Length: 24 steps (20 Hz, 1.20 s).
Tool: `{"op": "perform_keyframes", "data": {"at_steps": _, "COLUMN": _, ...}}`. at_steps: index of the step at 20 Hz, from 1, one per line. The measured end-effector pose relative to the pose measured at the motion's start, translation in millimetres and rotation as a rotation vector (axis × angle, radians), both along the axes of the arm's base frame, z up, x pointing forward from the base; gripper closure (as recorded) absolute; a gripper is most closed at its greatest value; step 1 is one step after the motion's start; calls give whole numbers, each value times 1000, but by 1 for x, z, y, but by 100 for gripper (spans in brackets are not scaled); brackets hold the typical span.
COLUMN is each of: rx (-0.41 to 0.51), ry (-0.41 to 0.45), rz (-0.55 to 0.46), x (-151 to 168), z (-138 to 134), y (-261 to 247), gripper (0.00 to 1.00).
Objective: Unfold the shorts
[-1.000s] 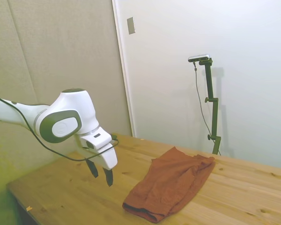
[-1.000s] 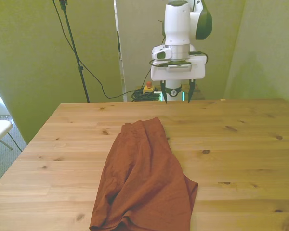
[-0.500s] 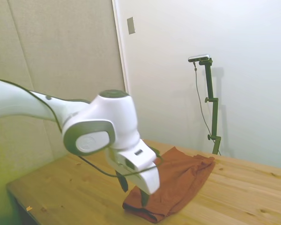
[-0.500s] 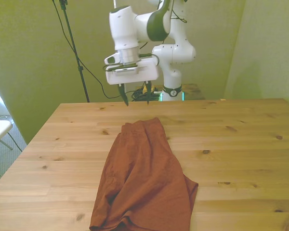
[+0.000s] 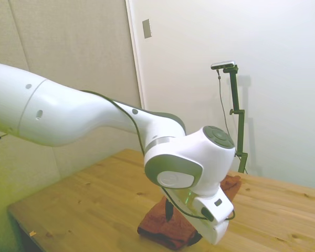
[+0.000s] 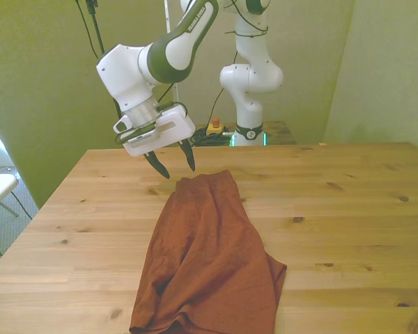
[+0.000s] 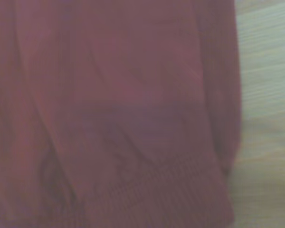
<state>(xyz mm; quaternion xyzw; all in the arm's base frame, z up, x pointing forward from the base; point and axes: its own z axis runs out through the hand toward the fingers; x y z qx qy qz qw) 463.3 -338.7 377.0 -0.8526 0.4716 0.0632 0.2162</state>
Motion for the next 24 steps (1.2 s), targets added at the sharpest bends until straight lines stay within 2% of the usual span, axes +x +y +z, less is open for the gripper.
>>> {"op": "perform_keyframes", "data": {"at_steps": 8, "rx": 64, "ry": 31, "rz": 37, "x": 13, "z": -13, "y": -19, "gripper": 0}}
{"op": "perform_keyframes", "data": {"at_steps": 9, "rx": 77, "ry": 33, "rz": 43, "x": 13, "z": -17, "y": -17, "gripper": 100}}
{"op": "perform_keyframes", "data": {"at_steps": 13, "rx": 92, "ry": 30, "rz": 74, "x": 18, "z": -25, "y": -10, "gripper": 100}}
{"op": "perform_keyframes", "data": {"at_steps": 24, "rx": 96, "ry": 28, "rz": 82, "x": 17, "z": -27, "y": -10, "gripper": 100}}
